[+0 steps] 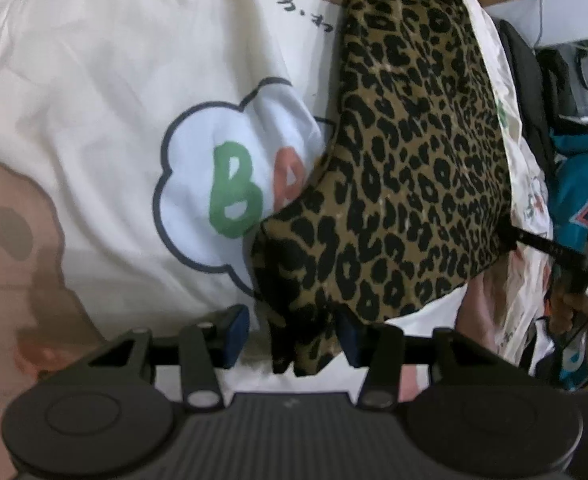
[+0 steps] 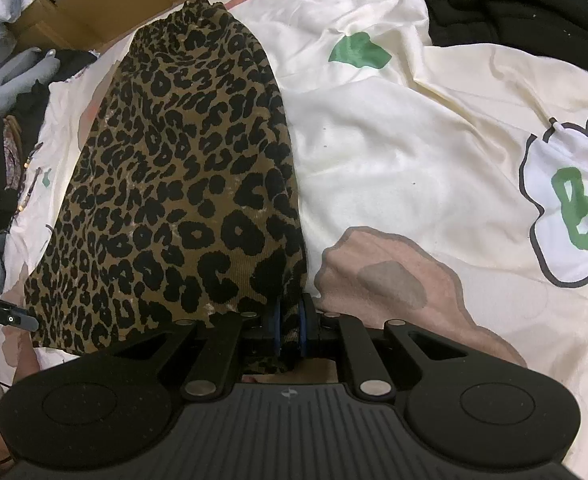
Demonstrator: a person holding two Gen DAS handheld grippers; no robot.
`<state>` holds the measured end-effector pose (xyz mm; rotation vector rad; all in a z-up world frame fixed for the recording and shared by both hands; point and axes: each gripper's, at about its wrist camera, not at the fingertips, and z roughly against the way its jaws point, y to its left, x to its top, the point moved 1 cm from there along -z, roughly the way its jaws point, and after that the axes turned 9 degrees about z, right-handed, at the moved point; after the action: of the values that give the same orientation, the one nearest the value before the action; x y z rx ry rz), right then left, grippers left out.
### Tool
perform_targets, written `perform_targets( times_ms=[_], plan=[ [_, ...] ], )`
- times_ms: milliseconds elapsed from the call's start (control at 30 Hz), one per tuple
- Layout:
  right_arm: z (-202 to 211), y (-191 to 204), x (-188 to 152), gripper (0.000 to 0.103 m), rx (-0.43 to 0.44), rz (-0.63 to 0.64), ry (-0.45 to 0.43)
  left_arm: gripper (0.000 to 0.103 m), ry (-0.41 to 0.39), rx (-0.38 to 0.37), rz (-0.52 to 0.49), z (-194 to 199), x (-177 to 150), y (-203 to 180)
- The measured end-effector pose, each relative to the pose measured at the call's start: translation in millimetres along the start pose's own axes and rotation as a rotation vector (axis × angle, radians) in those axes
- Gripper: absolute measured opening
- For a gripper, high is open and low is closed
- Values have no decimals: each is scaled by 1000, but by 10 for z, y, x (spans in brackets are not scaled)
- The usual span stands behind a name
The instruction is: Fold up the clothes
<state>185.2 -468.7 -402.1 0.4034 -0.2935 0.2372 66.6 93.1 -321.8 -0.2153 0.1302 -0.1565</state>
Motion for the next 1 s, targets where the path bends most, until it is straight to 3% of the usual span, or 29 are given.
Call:
perform_targets(
  times_ms=[67,133,267,367,533,600,667,700,1000],
  plan=[
    [-4,-2,0,7,-2,-4,0,44,0,-3,4,-5,-14,6],
    [1,0,-3,7,-3,-5,-1,9,3,-39,14,13,-22,31],
    [21,1,-2,9,0,-1,-3,14,-1,-41,7,13,-5,54],
    [22,-18,2,10,8,-14,-9,27,5,-41,30,-49,29,81],
    [54,-34,29,11,10,-14,-26,39,4,-108,74,-134,35,142],
    [57,-51,45,11,13,-20,-30,36,3,-131,94,-153,38,170],
    [50,-65,55,11,19,-31,-28,22,4,-120,90,-152,34,167],
    [47,-60,55,11,19,-29,-27,9,5,-115,87,-153,31,164],
    [45,-54,81,23,27,-24,-12,6,3,-110,79,-81,30,118]
  ],
)
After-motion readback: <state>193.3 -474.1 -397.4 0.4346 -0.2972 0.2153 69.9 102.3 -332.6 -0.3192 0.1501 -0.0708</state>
